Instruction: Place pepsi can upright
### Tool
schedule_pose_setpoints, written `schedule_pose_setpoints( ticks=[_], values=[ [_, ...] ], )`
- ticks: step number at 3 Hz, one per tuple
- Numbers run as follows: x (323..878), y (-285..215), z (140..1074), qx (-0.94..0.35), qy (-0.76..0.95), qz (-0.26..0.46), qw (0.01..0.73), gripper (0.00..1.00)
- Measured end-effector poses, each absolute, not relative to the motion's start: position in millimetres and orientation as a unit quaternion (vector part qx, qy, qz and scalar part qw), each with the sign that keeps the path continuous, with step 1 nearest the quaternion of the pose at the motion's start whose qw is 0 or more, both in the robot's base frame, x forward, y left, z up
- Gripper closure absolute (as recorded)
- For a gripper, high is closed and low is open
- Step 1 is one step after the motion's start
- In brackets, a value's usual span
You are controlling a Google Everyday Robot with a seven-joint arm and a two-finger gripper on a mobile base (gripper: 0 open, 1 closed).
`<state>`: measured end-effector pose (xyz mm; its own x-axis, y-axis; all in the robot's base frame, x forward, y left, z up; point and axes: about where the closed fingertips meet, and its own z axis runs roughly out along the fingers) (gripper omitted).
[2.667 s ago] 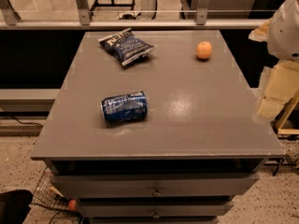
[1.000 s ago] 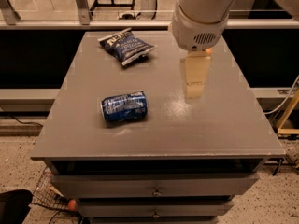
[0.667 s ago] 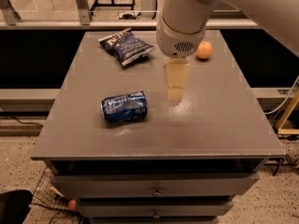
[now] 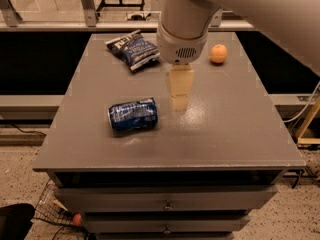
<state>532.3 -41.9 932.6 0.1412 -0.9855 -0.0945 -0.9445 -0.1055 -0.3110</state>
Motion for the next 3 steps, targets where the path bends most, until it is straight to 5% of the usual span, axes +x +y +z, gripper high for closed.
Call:
schedule_pose_setpoints(
  ticks=[3],
  values=[
    [518.1, -2.6, 902.5, -0.748, 0.652, -0.047, 0.116, 0.00]
  ],
)
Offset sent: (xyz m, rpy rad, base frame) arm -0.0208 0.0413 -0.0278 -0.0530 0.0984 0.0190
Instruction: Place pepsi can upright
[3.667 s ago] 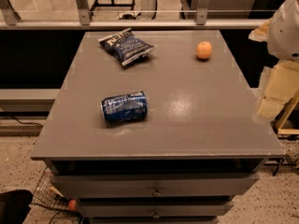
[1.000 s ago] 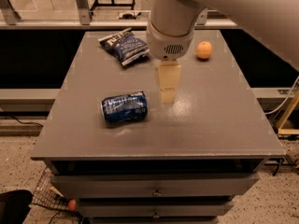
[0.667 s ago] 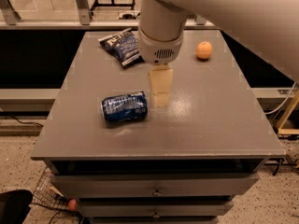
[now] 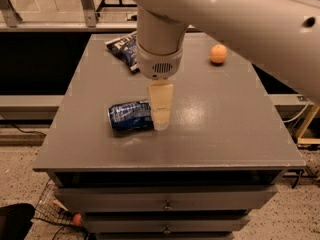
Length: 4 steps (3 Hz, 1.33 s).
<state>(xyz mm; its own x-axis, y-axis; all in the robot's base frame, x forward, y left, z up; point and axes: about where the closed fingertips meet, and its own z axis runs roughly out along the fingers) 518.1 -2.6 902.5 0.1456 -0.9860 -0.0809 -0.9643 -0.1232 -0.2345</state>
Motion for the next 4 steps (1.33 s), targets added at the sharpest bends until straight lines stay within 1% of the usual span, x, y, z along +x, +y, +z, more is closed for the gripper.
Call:
schedule_pose_setpoints(
  ticks=[2, 4],
  values=[
    [516.7, 19.6, 874.3, -0.754, 0.643, -0.041, 0.129, 0.00],
    [514.6, 30.7, 854.2, -0.753, 0.650, -0.028, 0.104, 0.00]
  ],
)
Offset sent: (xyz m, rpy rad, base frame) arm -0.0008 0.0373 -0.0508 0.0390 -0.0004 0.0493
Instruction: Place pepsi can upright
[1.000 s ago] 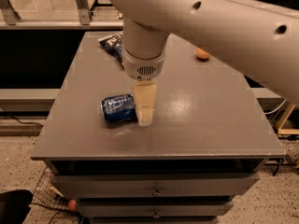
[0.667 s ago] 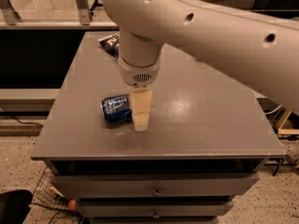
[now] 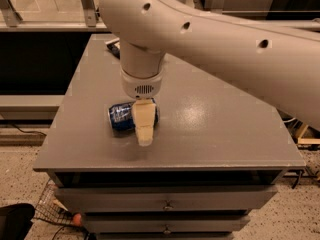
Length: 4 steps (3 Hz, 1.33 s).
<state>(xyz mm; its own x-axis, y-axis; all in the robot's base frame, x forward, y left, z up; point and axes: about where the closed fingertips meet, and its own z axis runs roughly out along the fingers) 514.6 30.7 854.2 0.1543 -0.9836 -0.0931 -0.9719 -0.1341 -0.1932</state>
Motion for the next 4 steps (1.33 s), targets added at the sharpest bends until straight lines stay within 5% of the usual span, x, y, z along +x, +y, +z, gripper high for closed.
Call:
schedule_pose_setpoints(
  ticks=[1, 4],
  values=[
    [517.2, 34.4, 841.4, -0.752, 0.652, -0.020, 0.090, 0.05],
    [518.8, 38.0, 835.5, -0.752, 0.653, -0.017, 0.086, 0.70]
  ],
)
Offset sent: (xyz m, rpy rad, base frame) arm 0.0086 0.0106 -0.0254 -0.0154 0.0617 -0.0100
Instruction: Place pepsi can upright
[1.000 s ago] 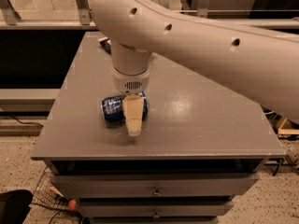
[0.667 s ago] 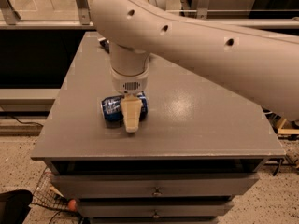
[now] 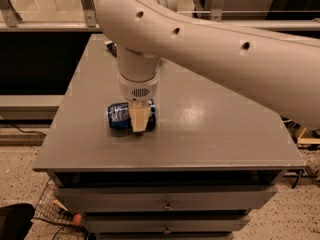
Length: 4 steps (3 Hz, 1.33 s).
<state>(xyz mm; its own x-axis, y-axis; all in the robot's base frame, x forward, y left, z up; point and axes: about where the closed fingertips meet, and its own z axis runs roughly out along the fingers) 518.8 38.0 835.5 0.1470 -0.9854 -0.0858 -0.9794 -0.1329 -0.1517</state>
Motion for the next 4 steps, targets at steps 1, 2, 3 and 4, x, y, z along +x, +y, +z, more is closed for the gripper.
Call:
schedule_pose_setpoints(
  ticks=[1, 2, 3, 4],
  values=[
    [518.5, 38.2, 835.3, -0.753, 0.652, -0.018, 0.086, 0.93],
    [518.3, 38.4, 835.2, -0.753, 0.652, -0.018, 0.086, 1.00],
    [518.3, 38.4, 835.2, -0.753, 0.652, -0.018, 0.086, 1.00],
    [518.5, 35.1, 855.9, -0.754, 0.646, 0.006, 0.116, 1.00]
  ],
)
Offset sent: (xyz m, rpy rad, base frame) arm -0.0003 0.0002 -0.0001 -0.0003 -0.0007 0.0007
